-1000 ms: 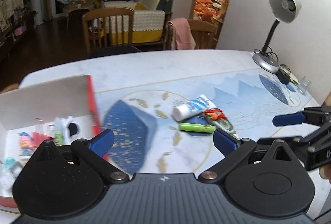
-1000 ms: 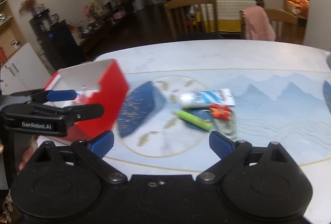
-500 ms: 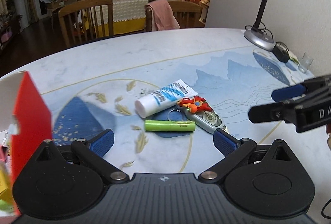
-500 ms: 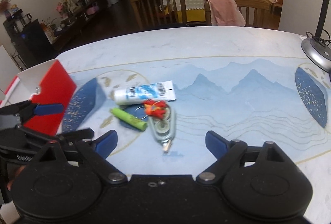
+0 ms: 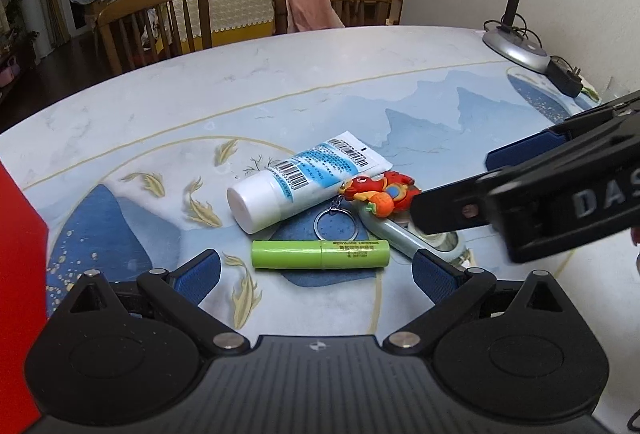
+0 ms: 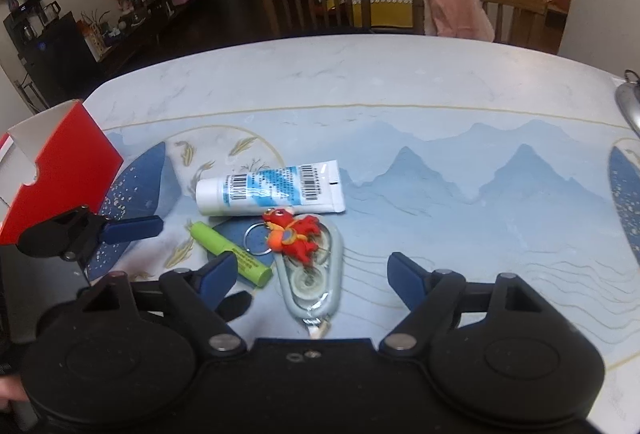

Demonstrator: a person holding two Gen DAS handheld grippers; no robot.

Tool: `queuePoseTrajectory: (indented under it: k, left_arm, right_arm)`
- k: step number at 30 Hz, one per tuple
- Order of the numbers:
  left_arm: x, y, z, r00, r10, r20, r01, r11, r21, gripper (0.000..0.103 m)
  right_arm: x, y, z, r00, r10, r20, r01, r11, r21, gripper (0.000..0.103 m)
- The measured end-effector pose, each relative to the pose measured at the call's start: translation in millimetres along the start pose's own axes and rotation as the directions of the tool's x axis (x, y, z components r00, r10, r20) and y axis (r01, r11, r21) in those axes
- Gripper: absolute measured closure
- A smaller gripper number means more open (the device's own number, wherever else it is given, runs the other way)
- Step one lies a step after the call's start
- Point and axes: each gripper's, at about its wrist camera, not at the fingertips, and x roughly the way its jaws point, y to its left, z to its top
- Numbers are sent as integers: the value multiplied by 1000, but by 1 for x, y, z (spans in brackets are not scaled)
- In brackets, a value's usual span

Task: Organize rigid objects
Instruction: 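Move the right tool down onto the correction tape with red keychain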

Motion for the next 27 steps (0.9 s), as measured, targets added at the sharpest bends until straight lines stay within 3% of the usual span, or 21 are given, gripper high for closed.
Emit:
queuePoseTrajectory:
  k: [5,9,19,25,27]
  left_arm:
    - [9,0,-1,1000,15,5,-15,1000,6,0]
    - [14,0,-2,1000,24,9,-24,1000,4,0]
    - [19,-4,-6,999,43,12,-43,999,6,2]
    - [15,-7,-4,999,32,24,-33,999,23,21]
    - [15,-8,-3,999,27,18,-27,999,22,21]
  right_arm:
    - [20,10,5,1000,1,-25,-1,1000,-20,26]
    - [32,12,7,999,17,-43,-18,1000,-17,39]
    - [41,12,11,999,-36,-37,35,999,-19,50]
    - [40,14,9,997,-68,-25,67,997,-46,64]
    - [40,13,9,997,-75,-22,74,996,-50,70]
